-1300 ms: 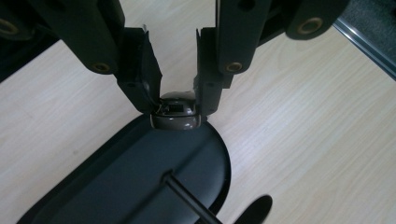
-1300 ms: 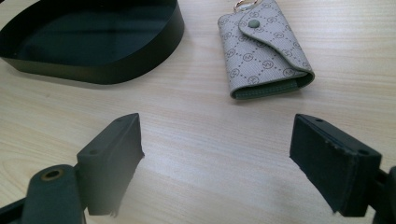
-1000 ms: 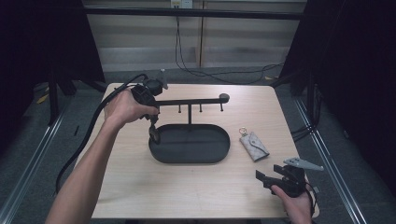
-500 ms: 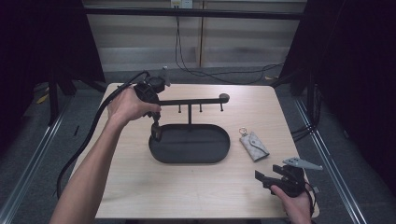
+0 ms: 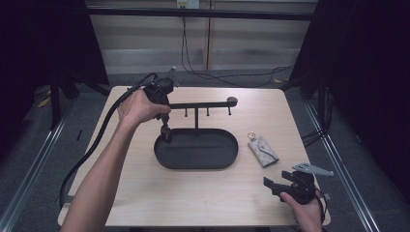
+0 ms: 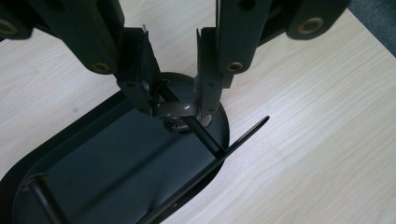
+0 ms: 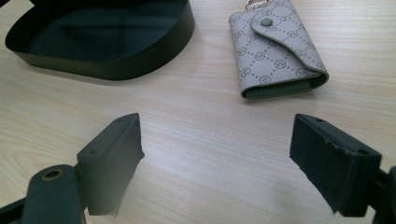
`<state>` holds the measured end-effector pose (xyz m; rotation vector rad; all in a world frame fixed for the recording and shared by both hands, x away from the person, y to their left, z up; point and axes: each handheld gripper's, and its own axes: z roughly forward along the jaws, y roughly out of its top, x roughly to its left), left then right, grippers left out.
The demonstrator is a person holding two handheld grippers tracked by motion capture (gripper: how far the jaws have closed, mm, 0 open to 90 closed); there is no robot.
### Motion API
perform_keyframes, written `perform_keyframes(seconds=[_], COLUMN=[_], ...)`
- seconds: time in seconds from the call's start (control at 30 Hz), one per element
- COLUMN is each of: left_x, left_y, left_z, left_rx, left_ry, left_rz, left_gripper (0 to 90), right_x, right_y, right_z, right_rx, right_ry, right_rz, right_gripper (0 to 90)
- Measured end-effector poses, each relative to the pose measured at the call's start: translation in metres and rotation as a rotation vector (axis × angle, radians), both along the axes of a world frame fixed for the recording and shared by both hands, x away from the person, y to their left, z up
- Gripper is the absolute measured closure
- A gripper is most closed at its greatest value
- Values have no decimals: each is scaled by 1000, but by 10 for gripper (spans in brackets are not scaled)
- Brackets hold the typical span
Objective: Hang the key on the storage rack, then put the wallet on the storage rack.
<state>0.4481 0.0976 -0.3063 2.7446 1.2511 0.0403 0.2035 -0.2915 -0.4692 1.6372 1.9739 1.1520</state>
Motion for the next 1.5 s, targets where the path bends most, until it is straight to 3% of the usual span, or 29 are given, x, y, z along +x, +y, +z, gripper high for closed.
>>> perform_keyframes(seconds=[0.17, 0.23, 0.47, 0.63, 0.7, 0.83, 0.87, 0.93, 1.1, 1.17, 1.43, 1.5], left_x=[0, -1, -3, -6, -10, -14, -18, -19, -28, -41, -51, -56], left_y=[1, 2, 2, 10, 19, 31, 38, 40, 55, 64, 95, 103], left_z=[0, 3, 2, 1, -2, -7, -9, -9, -11, -15, -31, -34], left_rx=[-6, -28, -46, -67, -110, -148, -158, -159, -240, -283, -349, -381], left_ry=[-4, -38, -26, -50, -62, -67, -91, -101, -147, -178, -199, -225], left_rz=[2, 21, 13, 25, 29, 37, 63, 59, 69, 51, 51, 21], left_gripper=[690, 645, 524, 417, 393, 340, 314, 282, 249, 229, 187, 182], right_x=[0, 0, 0, 1, 1, 2, 2, 2, 2, 2, 1, 2], right_y=[0, 0, 0, 0, 0, 0, 0, 0, 0, 0, 0, 0], right_z=[0, 0, 0, 0, 0, -1, -1, -1, -1, -1, -1, -1], right_rx=[3, 2, 3, 5, 9, 6, 4, 2, 5, 1, 1, 3], right_ry=[3, 3, 2, 4, 3, 6, 3, 4, 6, 5, 4, 6], right_rz=[1, 1, 1, -1, -6, -7, -6, -6, -14, -8, -10, -16], right_gripper=[167, 167, 166, 167, 167, 167, 167, 167, 167, 167, 167, 167])
